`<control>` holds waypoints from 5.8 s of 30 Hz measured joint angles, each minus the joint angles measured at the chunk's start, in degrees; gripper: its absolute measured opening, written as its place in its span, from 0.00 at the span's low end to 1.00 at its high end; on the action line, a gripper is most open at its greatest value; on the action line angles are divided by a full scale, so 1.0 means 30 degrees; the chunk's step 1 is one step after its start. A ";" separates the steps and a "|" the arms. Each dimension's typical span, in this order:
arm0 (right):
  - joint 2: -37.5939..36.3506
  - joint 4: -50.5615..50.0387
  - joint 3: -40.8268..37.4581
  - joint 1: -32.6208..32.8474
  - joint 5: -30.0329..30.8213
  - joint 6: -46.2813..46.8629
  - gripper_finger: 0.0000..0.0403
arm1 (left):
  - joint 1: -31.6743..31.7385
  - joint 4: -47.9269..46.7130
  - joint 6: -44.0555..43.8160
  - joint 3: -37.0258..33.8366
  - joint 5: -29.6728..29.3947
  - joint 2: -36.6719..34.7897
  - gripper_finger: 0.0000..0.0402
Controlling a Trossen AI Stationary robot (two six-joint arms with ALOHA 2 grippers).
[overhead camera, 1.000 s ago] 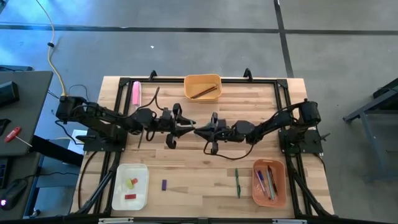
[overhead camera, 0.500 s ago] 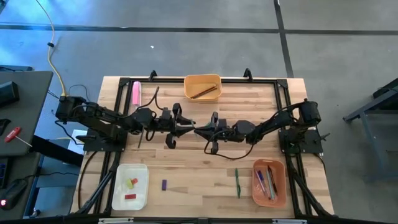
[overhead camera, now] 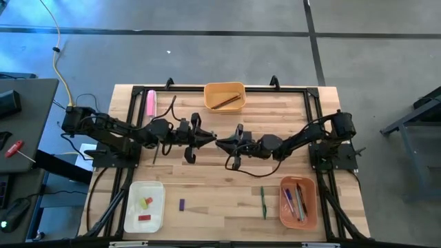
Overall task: Sort crayons/erasers/pens/pencils in bins
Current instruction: Put the light blue pencil into the yellow bin, then put the blue eraser into the white bin
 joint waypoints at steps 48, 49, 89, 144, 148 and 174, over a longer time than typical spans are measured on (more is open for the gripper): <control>0.0007 -1.0569 -0.0029 0.1430 0.3426 -0.2064 0.00 | 0.6411 -1.8366 0.3610 0.8556 0.1555 -0.1717 0.02; 0.0000 -1.0818 -0.0029 0.1644 0.3493 -0.2006 0.00 | 0.6650 -1.8796 0.3868 0.9032 0.1558 -0.1155 0.02; 0.0000 -1.2927 -0.0029 0.4852 0.5562 -0.0976 0.00 | 1.1781 -3.1698 0.6078 2.6804 0.1694 1.6931 0.02; -0.0007 -1.3247 -0.0029 0.4886 0.6039 -0.1486 0.00 | 1.0803 -2.1299 0.6909 1.6231 -0.0693 1.1092 0.00; -0.0007 -1.3247 -0.0029 0.4798 0.6043 -0.1486 0.00 | 1.0135 -1.9094 0.7001 1.2992 -0.0386 0.8726 0.00; -0.0007 -1.3388 0.0048 0.3779 0.5965 -0.4341 0.00 | 0.5423 -1.1822 0.6463 -0.0561 0.3199 -0.3061 0.00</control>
